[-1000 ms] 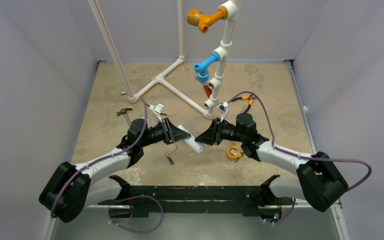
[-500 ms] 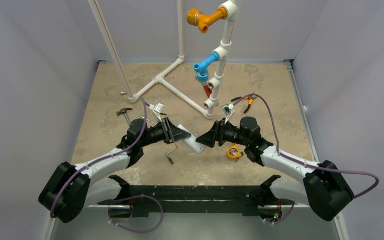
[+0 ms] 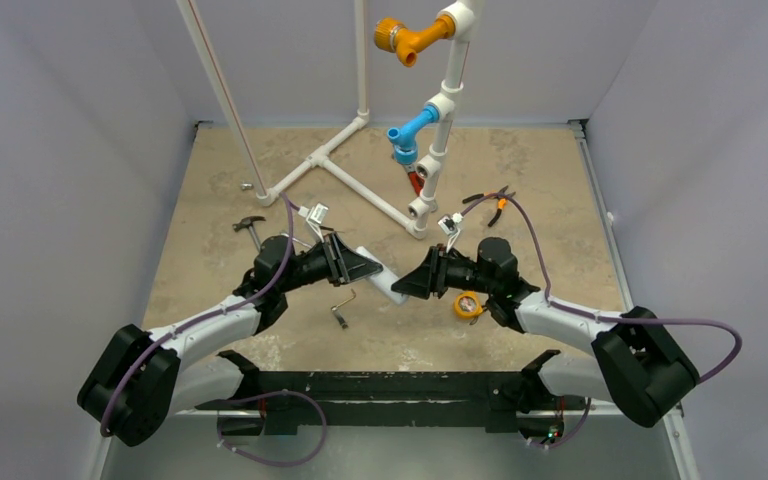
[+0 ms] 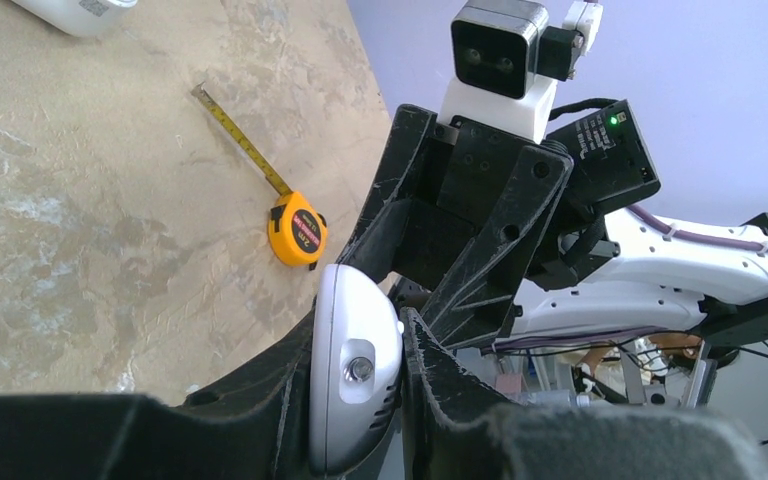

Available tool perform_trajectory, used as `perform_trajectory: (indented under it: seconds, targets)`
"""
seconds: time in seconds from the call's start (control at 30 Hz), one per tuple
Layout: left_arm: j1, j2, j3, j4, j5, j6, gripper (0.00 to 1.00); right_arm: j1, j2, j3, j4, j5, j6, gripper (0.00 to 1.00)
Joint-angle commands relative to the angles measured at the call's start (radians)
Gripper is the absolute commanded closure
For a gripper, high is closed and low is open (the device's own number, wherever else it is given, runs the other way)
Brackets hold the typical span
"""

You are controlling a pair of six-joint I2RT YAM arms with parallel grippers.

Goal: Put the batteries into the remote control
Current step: Load the battery cover into the remote control.

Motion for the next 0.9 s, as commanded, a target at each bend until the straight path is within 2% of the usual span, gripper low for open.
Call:
perform_trajectory:
  seconds: [0.0, 0.07, 0.13, 0.27, 0.4, 0.5, 0.7, 0.87]
  targets:
    - [0.007, -0.029, 0.041, 0.076, 0.019, 0.008, 1.00, 0.003, 0.012, 0.032, 0.014, -0.016, -0.010, 0.57]
    - [0.007, -0.029, 0.042, 0.075, 0.019, 0.008, 1.00, 0.003, 0.017, 0.034, 0.015, -0.019, -0.008, 0.60]
    - [0.008, -0.030, 0.044, 0.074, 0.020, 0.010, 1.00, 0.003, 0.015, 0.031, 0.018, -0.018, -0.008, 0.58]
    - [0.015, -0.029, 0.057, 0.071, 0.018, 0.011, 1.00, 0.003, -0.012, 0.015, 0.049, -0.001, -0.005, 0.35]
    - [0.018, -0.027, 0.083, 0.083, 0.016, 0.013, 1.00, 0.003, -0.027, 0.011, 0.105, 0.007, 0.030, 0.28]
    - [0.018, -0.015, 0.094, 0.118, 0.018, -0.006, 1.00, 0.003, -0.020, 0.000, 0.212, 0.019, 0.128, 0.27]
    - [0.018, 0.040, 0.097, 0.308, 0.015, -0.093, 1.00, 0.003, 0.008, -0.032, 0.484, 0.058, 0.301, 0.29]
    - [0.018, 0.063, 0.083, 0.390, -0.013, -0.121, 1.00, 0.003, 0.013, -0.036, 0.521, 0.056, 0.328, 0.39]
